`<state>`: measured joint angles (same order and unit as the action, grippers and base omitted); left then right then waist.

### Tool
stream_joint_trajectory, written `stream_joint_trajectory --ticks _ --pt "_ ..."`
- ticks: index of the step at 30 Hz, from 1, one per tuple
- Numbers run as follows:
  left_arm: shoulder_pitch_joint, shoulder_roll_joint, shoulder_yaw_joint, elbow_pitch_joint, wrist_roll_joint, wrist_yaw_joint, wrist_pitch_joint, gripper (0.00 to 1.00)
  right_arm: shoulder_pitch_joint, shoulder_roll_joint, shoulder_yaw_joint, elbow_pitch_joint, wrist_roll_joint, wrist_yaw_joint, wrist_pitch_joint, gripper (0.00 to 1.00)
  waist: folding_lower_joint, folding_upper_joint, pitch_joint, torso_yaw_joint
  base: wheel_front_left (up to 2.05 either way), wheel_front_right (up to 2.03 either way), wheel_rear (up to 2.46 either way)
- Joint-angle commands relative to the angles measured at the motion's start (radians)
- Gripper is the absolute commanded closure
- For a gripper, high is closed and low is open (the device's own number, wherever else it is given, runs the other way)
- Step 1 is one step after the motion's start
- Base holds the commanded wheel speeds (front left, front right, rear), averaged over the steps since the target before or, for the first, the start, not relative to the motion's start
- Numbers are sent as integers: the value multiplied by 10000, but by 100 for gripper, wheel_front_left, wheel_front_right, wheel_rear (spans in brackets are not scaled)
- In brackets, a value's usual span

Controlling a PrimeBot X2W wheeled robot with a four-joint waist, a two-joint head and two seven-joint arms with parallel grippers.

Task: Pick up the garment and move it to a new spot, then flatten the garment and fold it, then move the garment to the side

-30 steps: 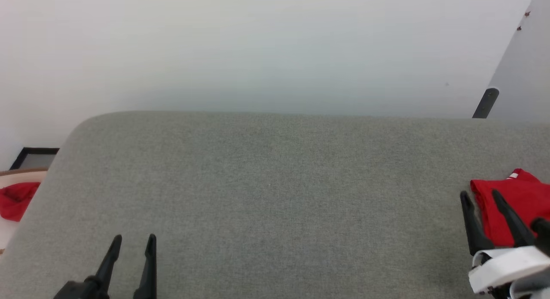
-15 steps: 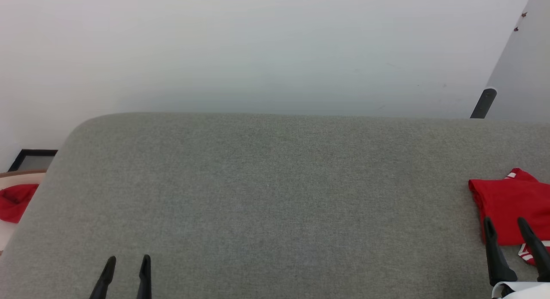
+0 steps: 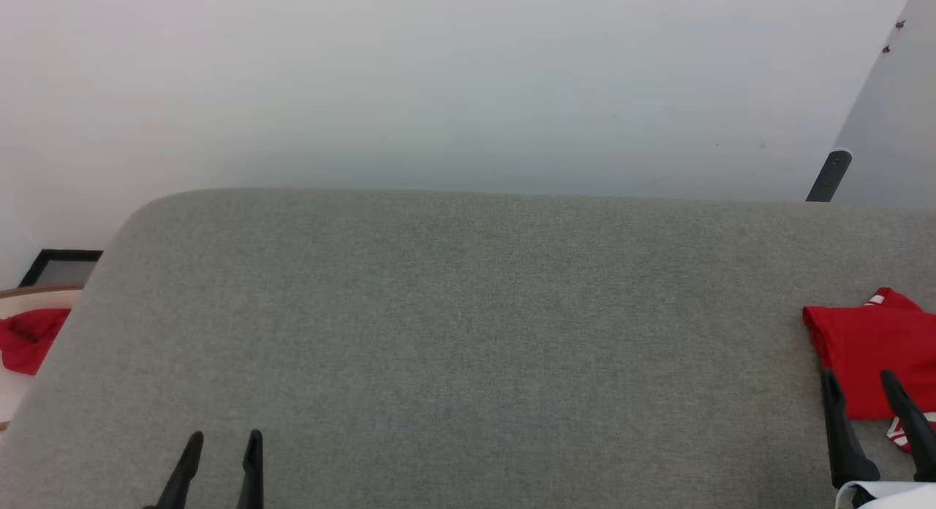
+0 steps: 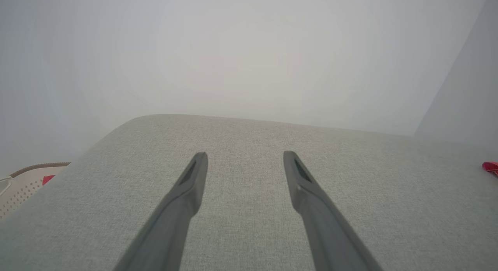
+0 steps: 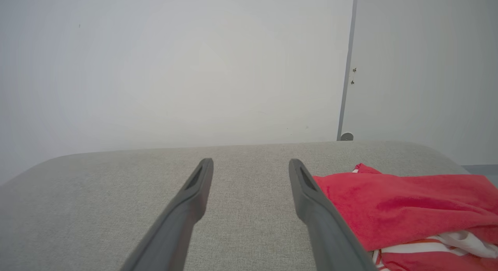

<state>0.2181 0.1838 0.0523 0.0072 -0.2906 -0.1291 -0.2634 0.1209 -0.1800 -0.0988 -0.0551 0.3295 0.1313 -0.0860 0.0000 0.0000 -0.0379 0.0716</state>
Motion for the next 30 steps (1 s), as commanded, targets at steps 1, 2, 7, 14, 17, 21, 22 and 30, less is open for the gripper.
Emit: stream_joint_trajectory --ticks 1,2,7,14,17,21,22,30 --pt "-53 12 8 -48 -27 -19 -6 0 147 39 -48 -54 -124 -12 19 0 0 0 -1 5 0 0 0" --pt "-41 9 13 -49 -34 -19 -4 0 150 51 -45 -66 -124 -12 26 0 0 0 -3 5 0 0 0" --pt "11 -11 49 -56 -74 -19 -4 0 116 77 -16 -139 -133 -12 -18 0 0 0 -12 -11 0 0 0" --pt "22 16 54 -74 -94 -19 -4 0 139 134 0 -231 -147 -12 -129 0 0 0 -21 -51 0 0 0" --pt "-5 34 52 -92 -81 -20 -4 0 153 164 -4 -254 -148 -12 -148 0 0 0 -17 -65 0 0 0" --pt "-34 -9 96 -138 -83 -20 -4 0 165 198 -27 -269 -150 -12 -177 0 0 0 -3 -81 0 0 0" --pt "-36 -20 104 -146 -92 -20 -4 0 169 210 -33 -271 -155 -12 -186 0 0 0 0 -84 0 0 0" --pt "64 -145 84 46 -136 2 10 100 147 307 43 6 -31 0 -139 100 0 0 9 -106 0 0 0"
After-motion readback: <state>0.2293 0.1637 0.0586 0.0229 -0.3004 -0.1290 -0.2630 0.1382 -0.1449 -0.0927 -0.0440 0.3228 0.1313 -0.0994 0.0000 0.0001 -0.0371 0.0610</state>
